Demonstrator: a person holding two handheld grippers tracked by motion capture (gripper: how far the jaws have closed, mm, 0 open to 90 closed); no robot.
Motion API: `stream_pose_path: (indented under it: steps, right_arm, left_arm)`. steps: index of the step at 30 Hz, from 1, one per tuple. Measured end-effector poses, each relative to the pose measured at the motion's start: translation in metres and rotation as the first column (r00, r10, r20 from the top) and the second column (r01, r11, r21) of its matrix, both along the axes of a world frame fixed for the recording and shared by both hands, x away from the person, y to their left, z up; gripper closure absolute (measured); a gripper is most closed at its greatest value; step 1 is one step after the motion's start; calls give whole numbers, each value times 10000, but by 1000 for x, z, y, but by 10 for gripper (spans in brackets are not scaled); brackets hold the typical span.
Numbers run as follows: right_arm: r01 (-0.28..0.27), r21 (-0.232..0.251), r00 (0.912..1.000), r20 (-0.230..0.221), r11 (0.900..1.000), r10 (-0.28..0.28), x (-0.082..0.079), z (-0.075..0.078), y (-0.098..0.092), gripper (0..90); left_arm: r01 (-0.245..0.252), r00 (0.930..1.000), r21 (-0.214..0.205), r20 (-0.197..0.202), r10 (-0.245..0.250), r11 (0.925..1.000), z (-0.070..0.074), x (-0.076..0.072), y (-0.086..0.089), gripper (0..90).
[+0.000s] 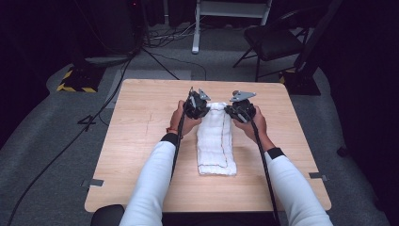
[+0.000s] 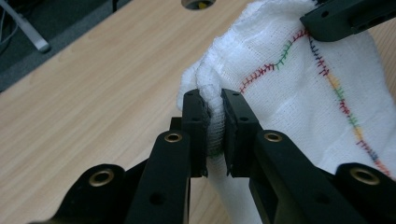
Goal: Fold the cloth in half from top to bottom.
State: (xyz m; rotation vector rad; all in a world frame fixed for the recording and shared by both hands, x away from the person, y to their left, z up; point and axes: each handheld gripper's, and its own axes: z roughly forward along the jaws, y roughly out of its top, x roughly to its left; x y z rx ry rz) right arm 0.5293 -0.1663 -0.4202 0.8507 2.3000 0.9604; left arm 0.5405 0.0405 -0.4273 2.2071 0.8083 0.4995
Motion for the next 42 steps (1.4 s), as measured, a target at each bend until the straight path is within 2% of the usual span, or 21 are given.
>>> stream_pose_path:
  steps: [3,9,13,17,20,22,29,33,35,39,42]
  right_arm:
    - [56,-22,9998,177,10000,-56,-1,5,0,838]
    - [-335,182,9990,300,9993,330,-12,9,-7,839]
    - [-661,352,9975,254,9972,652,-25,7,-11,839]
    - [-1051,586,9943,221,9927,1040,-38,3,-16,840]
    - [-1461,745,9892,193,9865,1451,-49,1,-20,840]
    - [-1777,793,9841,163,9809,1770,-56,-1,-23,840]
    - [-2610,903,9643,-217,9611,2639,-80,-13,-30,840]
    - [-2930,897,9541,-377,9519,2972,-94,-20,-34,839]
    - [-3046,1020,9489,-532,9470,3110,-99,-22,-37,839]
    - [-3305,942,9384,-740,9391,3377,-109,-27,-39,837]
    - [-3528,893,9280,-938,9314,3605,-115,-32,-40,835]
  left_arm:
    - [168,9997,53,200,-169,9998,6,-3,1,807]
    - [803,9958,-260,459,-791,9964,13,-19,7,804]
    - [1220,9918,-367,425,-1204,9919,9,-29,12,798]
    - [1647,9861,-857,382,-1619,9826,2,-40,20,796]
    - [1872,9821,-945,372,-1844,9778,-1,-50,23,790]
    - [2255,9741,-889,374,-2230,9702,-3,-59,25,785]
    - [2989,9543,-718,128,-2987,9516,-12,-84,29,783]
    - [3348,9421,-533,17,-3352,9408,-15,-96,26,790]
    - [3499,9364,-445,-112,-3506,9357,-18,-103,25,789]
    - [3780,9249,-159,-370,-3783,9257,-25,-114,23,788]
    - [4064,9125,-6,-521,-4058,9137,-29,-121,21,792]
